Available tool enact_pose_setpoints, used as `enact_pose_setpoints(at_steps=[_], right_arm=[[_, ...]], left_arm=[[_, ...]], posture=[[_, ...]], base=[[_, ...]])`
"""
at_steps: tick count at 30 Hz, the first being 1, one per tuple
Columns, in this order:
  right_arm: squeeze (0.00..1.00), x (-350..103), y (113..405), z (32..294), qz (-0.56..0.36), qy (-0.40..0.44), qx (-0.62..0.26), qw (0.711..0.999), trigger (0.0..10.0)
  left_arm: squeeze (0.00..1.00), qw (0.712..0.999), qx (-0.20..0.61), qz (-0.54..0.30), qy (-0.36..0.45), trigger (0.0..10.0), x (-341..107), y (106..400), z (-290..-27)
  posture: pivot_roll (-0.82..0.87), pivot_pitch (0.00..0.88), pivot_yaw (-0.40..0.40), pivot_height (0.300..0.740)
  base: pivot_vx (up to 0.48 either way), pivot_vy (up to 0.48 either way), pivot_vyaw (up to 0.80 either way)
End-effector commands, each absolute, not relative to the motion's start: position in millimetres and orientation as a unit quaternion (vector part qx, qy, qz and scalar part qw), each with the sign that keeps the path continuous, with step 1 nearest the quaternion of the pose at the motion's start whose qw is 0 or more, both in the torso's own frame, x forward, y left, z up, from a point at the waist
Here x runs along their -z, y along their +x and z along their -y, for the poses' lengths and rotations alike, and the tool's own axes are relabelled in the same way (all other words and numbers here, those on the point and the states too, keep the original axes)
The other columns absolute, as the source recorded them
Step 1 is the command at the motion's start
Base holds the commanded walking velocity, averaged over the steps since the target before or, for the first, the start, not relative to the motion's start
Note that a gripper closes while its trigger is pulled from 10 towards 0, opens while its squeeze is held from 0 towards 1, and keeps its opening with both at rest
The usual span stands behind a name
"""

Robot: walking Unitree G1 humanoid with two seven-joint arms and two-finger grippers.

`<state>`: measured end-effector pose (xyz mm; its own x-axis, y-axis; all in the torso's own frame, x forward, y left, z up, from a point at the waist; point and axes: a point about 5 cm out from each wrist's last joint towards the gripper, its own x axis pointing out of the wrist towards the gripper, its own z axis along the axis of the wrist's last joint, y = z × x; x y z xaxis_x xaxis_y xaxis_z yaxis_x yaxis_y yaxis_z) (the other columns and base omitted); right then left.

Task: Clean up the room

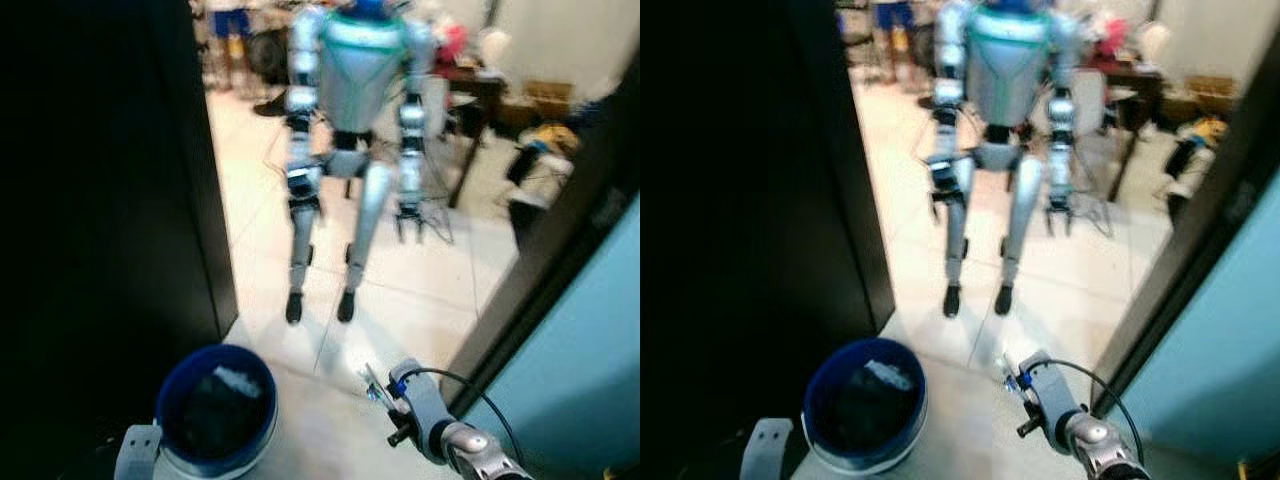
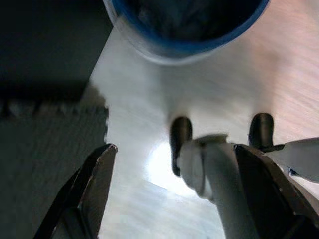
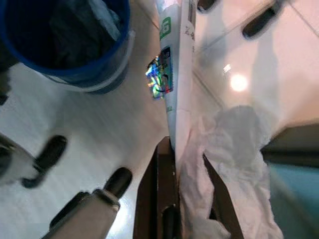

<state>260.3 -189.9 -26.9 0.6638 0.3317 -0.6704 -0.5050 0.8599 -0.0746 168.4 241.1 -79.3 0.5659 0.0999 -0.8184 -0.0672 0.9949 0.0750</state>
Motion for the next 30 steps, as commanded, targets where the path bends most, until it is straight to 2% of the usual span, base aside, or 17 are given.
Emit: enact_pose_setpoints(at_steps=[1,15,21,28,30], right_arm=[[0.00,25.6,261.6,186.0,-0.340,-0.138,-0.259,0.893,10.0],[0.00,4.6,286.4,167.4,-0.294,-0.154,-0.297,0.895,10.0],[0.00,0.3,291.9,167.2,-0.283,-0.138,-0.275,0.908,10.0],[0.00,1.9,293.1,177.5,-0.287,-0.112,-0.197,0.931,10.0],[0.00,4.3,291.3,180.6,-0.294,-0.104,-0.177,0.934,10.0]], left_arm=[[0.00,0.878,-0.049,-0.476,0.016,10.0,82.0,162.4,-242.3],[0.00,0.876,-0.051,-0.478,0.022,10.0,81.9,161.6,-244.1],[0.00,0.877,-0.050,-0.477,0.019,10.0,81.6,162.3,-244.1],[0.00,0.876,-0.047,-0.479,0.017,10.0,82.1,161.9,-242.7],[0.00,0.876,-0.046,-0.480,0.016,10.0,82.4,161.7,-242.0]], posture=[[0.09,0.039,-0.066,0.740],[0.10,0.039,-0.059,0.740],[0.10,0.040,-0.056,0.740],[0.09,0.029,-0.065,0.740],[0.09,0.027,-0.067,0.740]], base=[[0.000,0.000,0.80],[0.000,0.000,0.80],[0.000,0.000,0.80],[0.000,0.000,0.80],[0.000,0.000,0.00]])
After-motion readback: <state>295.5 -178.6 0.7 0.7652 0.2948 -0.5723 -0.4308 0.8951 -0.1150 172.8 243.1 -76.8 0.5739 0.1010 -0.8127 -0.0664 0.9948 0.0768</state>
